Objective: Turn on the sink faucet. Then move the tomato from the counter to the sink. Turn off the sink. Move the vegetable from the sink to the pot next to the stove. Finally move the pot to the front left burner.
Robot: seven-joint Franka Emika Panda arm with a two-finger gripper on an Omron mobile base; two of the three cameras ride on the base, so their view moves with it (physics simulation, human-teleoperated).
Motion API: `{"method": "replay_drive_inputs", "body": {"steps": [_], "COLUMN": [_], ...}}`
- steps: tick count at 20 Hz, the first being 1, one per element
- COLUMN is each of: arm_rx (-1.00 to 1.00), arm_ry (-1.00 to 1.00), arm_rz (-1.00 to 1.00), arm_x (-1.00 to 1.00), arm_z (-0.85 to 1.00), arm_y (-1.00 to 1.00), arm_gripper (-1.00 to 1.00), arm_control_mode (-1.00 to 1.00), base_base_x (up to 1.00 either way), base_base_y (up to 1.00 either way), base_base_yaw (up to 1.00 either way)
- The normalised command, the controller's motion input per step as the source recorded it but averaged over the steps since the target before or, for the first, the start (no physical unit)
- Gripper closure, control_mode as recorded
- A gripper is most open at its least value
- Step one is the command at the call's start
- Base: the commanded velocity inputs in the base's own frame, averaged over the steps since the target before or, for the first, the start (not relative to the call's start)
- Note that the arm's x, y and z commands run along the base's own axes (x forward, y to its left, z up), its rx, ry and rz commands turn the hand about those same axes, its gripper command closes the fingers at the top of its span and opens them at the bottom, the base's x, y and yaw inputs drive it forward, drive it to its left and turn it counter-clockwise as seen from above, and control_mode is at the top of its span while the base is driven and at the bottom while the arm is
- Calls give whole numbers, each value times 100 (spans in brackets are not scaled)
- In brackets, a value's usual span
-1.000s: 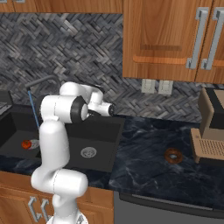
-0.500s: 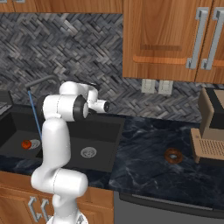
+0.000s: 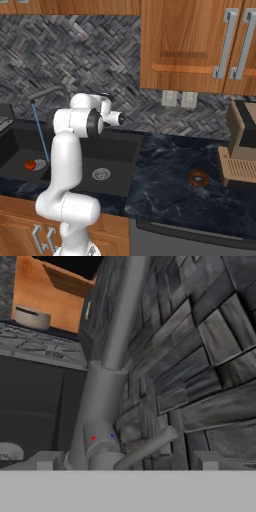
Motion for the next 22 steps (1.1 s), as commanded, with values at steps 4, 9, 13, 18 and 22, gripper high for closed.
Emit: {"method": "replay_drive_inputs", "body": {"steps": [4,9,13,18,22], "arm_rx": [5,3,1,0,0], "arm_ry": [0,1,3,6,7], "arm_rz": [1,0,0,0,1], "arm_x": [12,15,18,20,23], "arm_z": [-1,-5,-8,-6,-11], "arm_y": [0,0,2,4,3], "arm_gripper": [-100,-100,-100,-100,-100], "arm_control_mode": [-100,-100,-100,-100,-100], "base_base_x": [0,0,0,0,0], "base_base_y": [0,0,0,0,0], "base_base_yaw": [0,0,0,0,0]}}
